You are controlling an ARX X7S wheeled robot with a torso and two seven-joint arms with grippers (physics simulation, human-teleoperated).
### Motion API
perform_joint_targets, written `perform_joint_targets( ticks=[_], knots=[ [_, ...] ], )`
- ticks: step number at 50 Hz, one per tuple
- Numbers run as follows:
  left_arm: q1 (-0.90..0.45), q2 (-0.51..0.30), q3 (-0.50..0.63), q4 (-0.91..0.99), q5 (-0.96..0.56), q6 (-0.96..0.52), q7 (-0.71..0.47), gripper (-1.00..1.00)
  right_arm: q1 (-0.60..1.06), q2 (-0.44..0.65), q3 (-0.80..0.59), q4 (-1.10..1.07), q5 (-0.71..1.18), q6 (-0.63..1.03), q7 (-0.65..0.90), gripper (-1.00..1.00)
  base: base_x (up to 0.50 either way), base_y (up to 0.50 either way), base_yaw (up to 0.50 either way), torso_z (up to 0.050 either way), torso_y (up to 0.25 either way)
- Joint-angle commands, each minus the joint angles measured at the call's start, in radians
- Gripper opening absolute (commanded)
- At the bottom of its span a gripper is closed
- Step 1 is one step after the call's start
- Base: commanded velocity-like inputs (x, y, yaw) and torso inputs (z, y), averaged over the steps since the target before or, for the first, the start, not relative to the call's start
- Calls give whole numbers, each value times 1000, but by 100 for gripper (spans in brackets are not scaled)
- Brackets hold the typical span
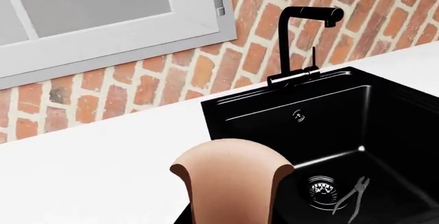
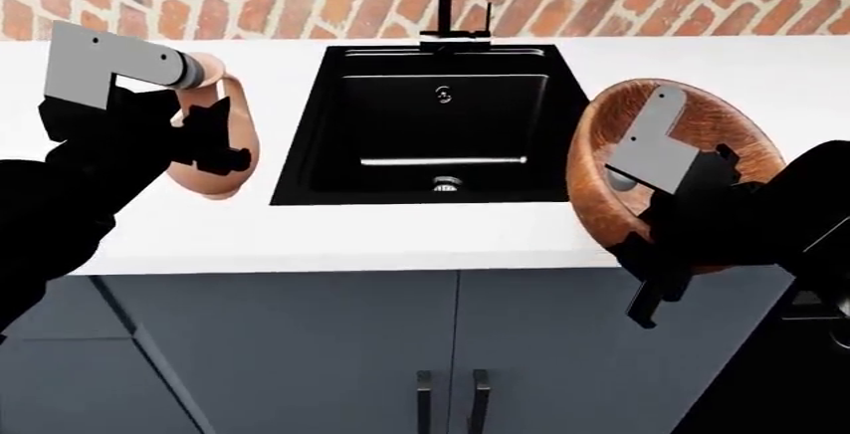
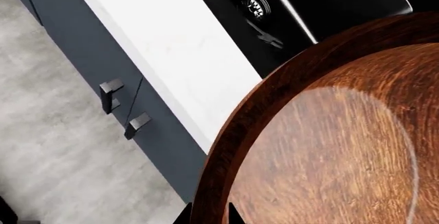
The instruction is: Pick the bowl and jug and place them in the sink. Then turn on the water.
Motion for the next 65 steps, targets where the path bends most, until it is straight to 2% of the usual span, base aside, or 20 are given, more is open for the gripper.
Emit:
perform_joint_targets(
  ticks=[1,65],
  knots=[
    [-20,-3,-21,9,15,5,-13,-100,10,-3,1,2,-18,-9,3,-100,-72,-256,0,0,0],
    [-9,-8,-21,0,13,26,-12,-100,24,-5,-23,5,-5,-18,9,-100,-26,-265,0,1,3]
  ],
)
